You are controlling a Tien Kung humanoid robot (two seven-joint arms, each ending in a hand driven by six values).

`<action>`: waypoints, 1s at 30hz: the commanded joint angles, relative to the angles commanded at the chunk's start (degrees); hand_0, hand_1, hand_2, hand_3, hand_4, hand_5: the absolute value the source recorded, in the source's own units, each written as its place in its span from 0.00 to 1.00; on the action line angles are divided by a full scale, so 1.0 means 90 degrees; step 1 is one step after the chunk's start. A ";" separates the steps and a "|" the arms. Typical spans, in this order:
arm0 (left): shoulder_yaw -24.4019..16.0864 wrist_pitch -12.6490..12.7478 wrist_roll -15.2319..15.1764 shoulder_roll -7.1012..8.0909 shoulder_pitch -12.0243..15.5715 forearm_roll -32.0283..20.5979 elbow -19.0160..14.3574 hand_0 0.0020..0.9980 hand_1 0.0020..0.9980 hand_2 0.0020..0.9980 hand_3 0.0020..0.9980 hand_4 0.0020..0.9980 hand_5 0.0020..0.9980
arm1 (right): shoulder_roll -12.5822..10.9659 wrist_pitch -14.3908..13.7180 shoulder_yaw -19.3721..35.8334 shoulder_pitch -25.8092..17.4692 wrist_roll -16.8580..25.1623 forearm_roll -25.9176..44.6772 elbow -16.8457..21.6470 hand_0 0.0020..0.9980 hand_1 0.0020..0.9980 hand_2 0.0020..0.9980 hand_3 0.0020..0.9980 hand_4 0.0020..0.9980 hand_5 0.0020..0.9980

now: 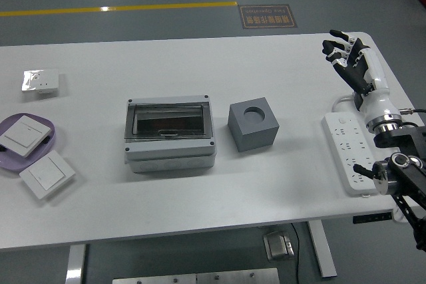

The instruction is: Pick up the cylinder from the cube,place it in the box,flap close box

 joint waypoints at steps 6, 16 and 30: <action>0.0073 -0.0025 -0.0033 0.0060 -0.0027 -0.0030 -0.0013 0.62 0.59 0.54 0.62 0.70 0.23 | -0.0013 0.0059 0.0174 -0.0096 0.0269 0.0578 0.0015 0.78 0.79 0.80 0.91 0.88 0.30; -0.0373 -0.0028 0.0177 0.0037 -0.0057 0.0313 0.0053 0.62 0.59 0.54 0.62 0.70 0.23 | -0.0007 0.0040 0.0398 -0.0242 0.0747 0.0937 0.0272 0.79 0.78 0.78 0.83 0.92 0.46; -0.0401 -0.0041 0.0177 0.0054 -0.0142 0.0318 0.0059 0.62 0.59 0.54 0.62 0.70 0.23 | 0.0036 0.0038 0.0163 -0.0257 0.1113 0.1273 0.0600 0.79 0.77 0.78 0.81 0.93 0.50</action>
